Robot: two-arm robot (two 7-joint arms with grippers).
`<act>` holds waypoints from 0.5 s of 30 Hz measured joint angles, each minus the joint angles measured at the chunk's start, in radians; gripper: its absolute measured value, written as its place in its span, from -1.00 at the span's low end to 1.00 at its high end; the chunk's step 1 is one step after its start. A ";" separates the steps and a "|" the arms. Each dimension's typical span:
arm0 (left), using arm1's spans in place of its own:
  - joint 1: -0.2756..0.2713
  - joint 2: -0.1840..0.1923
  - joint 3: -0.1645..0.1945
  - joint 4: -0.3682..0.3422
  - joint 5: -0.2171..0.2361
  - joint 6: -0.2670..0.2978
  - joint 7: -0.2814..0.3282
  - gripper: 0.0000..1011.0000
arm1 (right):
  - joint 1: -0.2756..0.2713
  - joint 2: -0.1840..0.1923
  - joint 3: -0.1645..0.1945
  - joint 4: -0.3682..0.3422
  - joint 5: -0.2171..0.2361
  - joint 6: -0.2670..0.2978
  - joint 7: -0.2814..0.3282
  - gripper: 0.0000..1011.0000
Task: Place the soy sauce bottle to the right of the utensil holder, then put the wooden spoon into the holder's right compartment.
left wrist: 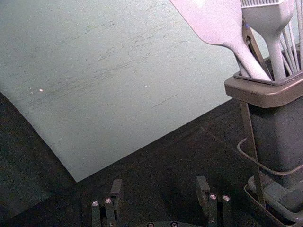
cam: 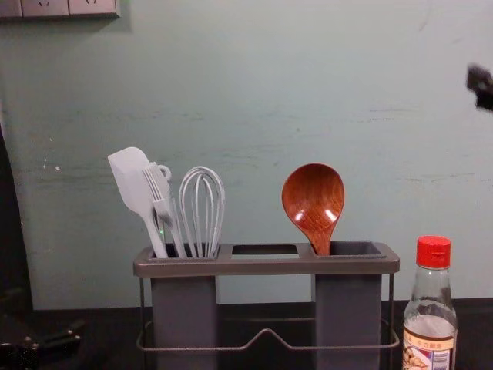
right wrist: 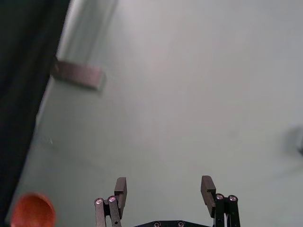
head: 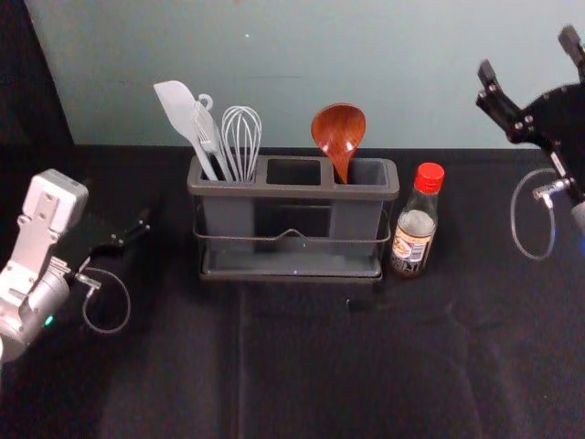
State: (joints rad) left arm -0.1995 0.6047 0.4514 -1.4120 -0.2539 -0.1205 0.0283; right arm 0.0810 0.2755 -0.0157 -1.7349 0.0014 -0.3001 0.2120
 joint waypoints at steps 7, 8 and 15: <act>0.000 0.000 0.000 0.000 0.000 0.000 0.000 0.98 | -0.018 0.008 0.021 0.042 -0.004 0.121 -0.012 0.98; 0.000 0.000 0.000 0.000 0.000 0.000 0.000 0.98 | -0.019 0.009 0.021 0.050 -0.004 0.126 -0.012 0.98; 0.000 0.000 0.000 0.000 0.000 0.000 0.000 0.98 | -0.023 0.017 0.023 0.133 0.018 0.127 0.006 0.98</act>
State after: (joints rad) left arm -0.1995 0.6047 0.4514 -1.4120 -0.2539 -0.1205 0.0283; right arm 0.0581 0.2921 0.0071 -1.6023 0.0199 -0.1734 0.2180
